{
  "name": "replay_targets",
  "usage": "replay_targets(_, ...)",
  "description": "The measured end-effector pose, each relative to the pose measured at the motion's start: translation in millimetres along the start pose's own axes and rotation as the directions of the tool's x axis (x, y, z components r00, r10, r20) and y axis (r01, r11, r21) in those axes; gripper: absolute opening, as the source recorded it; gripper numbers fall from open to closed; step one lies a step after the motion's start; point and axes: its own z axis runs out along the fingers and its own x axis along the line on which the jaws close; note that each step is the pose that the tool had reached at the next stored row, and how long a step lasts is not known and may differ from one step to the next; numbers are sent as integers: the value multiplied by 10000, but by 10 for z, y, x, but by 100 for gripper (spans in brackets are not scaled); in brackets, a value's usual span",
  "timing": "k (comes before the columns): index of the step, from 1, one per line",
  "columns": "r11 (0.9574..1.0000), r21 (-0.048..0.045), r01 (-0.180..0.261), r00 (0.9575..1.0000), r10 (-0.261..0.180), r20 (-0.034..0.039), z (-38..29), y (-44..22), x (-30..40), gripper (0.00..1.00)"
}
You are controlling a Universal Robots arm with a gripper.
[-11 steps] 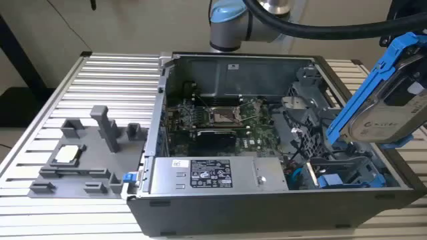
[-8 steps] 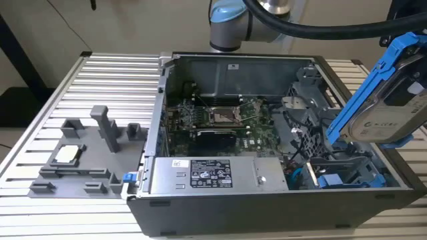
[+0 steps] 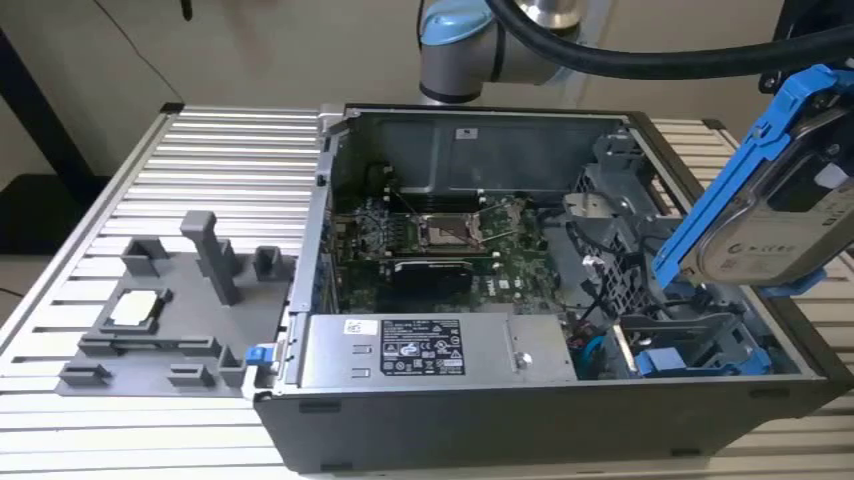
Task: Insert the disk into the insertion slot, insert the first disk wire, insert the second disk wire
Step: 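Insert the disk into the insertion slot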
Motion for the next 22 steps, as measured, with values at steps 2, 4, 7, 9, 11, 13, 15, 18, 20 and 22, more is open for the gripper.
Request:
replay_targets(2,10000,0,0,10000,0,0,5,0,0,33)
replay_targets(4,10000,4,0,10000,0,0,26,-1,1,33)
replay_targets(7,10000,60,0,10000,0,14,69,-2,0,33)
replay_targets(9,9999,111,1,10000,-1,22,94,-4,0,33)
replay_targets(11,9999,130,2,10000,-2,32,111,-5,-1,33)
replay_targets(13,9999,131,1,10000,-1,39,117,-4,-1,33)
replay_targets(15,9999,133,1,10000,-2,42,120,-5,0,33)
replay_targets(18,9999,135,1,10000,-2,46,134,-5,0,33)
replay_targets(20,9999,150,1,10000,-2,46,162,-6,0,33)
replay_targets(22,9998,175,1,10000,-2,47,194,-8,0,33)
